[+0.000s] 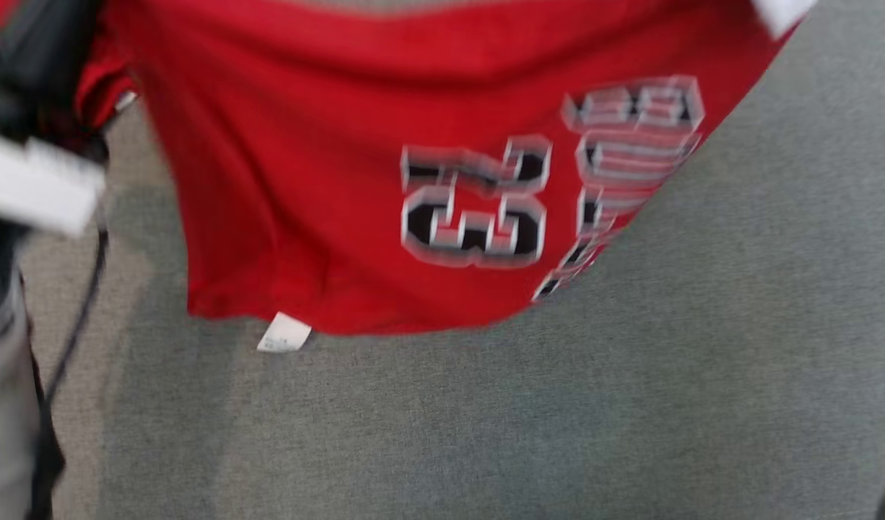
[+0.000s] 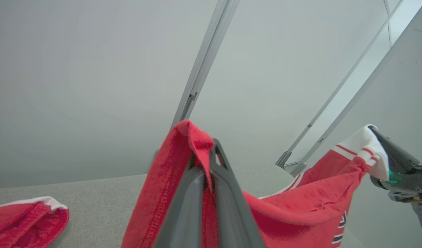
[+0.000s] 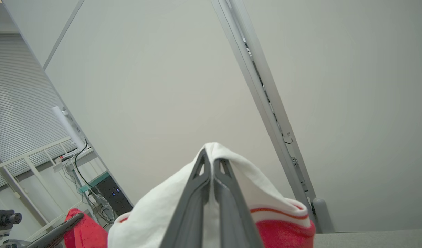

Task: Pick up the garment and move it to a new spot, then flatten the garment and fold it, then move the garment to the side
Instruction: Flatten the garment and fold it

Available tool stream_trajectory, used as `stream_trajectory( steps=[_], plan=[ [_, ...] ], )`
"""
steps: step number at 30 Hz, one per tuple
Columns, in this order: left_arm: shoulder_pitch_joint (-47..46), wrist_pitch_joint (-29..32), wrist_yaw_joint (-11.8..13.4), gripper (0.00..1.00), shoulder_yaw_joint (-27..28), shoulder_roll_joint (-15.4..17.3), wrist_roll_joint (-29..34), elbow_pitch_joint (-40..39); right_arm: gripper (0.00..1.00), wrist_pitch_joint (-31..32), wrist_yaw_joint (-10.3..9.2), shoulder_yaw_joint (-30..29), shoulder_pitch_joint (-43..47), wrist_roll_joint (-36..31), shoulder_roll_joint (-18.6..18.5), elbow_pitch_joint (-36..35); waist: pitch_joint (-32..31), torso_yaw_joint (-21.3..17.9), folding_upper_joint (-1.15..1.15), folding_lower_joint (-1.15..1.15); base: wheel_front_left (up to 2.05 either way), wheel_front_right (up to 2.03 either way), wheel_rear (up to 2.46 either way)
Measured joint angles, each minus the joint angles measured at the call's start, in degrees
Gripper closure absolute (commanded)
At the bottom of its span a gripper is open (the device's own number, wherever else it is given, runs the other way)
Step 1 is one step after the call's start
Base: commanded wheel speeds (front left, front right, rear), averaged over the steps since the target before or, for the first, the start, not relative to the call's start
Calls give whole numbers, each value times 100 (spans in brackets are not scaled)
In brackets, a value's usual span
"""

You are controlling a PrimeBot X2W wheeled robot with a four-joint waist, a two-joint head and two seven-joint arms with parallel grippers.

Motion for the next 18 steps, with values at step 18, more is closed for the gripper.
stream_trajectory(
  steps=[18],
  plan=[
    [-5095, -3175, -248, 100, -339, -627, 1101, 4751, 100, -2911, 1, -559, -5466, -2033, 611, 4542, 1234, -46, 0, 1, 0, 0, 0]
  ],
)
